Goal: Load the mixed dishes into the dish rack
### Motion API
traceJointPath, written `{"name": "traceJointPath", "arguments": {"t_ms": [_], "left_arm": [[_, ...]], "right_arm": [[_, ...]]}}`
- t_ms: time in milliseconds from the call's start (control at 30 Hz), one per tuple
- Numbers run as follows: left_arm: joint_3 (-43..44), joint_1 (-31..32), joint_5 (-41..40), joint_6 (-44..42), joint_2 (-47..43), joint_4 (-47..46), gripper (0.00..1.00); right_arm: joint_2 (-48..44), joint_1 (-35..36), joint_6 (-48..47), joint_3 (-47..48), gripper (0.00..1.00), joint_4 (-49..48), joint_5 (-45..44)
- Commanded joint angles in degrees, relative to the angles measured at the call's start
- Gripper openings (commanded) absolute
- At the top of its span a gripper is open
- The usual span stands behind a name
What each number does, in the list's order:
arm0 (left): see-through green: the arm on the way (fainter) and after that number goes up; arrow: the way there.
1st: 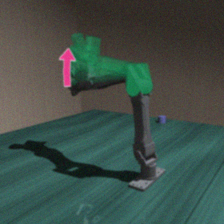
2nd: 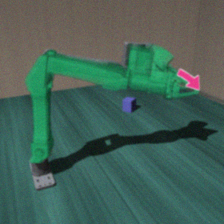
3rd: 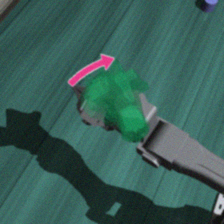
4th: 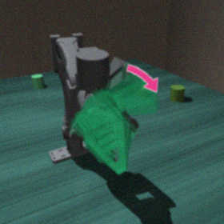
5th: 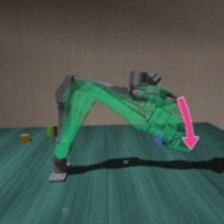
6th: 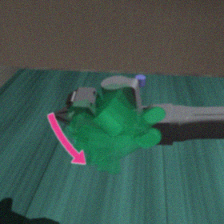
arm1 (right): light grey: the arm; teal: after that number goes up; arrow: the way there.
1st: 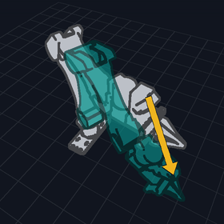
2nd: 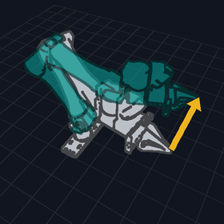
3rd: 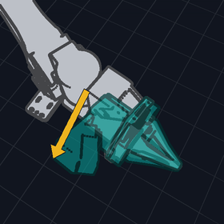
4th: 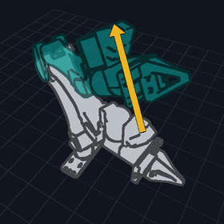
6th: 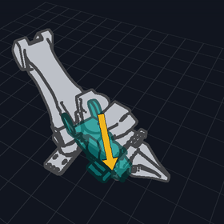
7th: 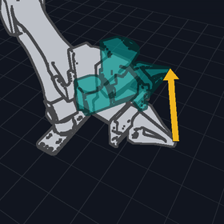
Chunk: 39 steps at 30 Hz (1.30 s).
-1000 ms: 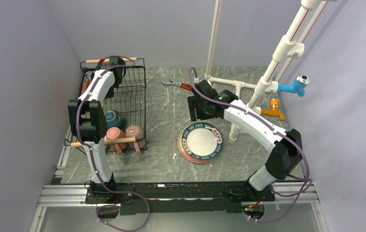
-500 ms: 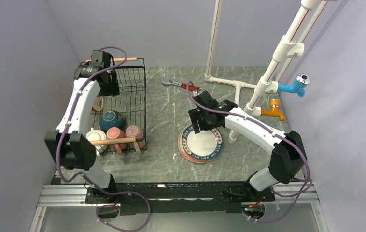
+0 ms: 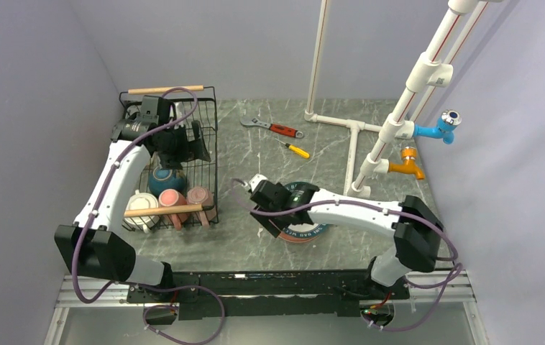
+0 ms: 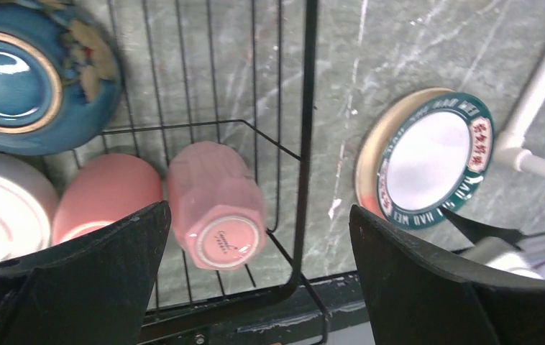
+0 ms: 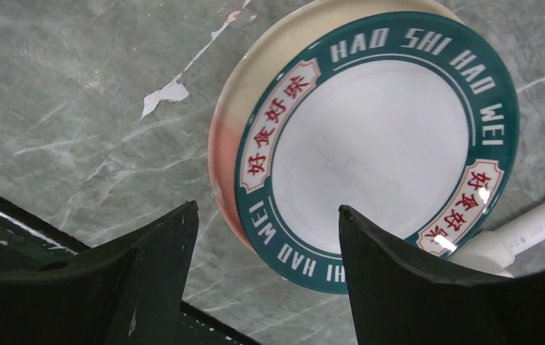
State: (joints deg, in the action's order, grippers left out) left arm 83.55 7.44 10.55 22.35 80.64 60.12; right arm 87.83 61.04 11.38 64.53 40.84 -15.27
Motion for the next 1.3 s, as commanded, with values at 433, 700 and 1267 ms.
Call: {"name": "traceJointPath", "arguments": {"t_ms": [433, 700, 1267], "left_arm": [[3.38, 2.09, 3.73, 0.65, -2.12, 0.44, 0.99], [2.44, 2.14, 2.84, 0.26, -5.01, 0.88, 0.99], [0.71, 2.14, 1.85, 0.11, -7.59, 1.21, 0.99]], "right_arm": [[14.42, 10.51, 7.43, 3.05, 0.62, 4.47, -21.52], [19.57, 12.66, 12.22, 5.25, 0.56, 8.20, -27.79], [25.38, 15.04, 13.49, 4.04, 0.29, 6.86, -32.90]]}}
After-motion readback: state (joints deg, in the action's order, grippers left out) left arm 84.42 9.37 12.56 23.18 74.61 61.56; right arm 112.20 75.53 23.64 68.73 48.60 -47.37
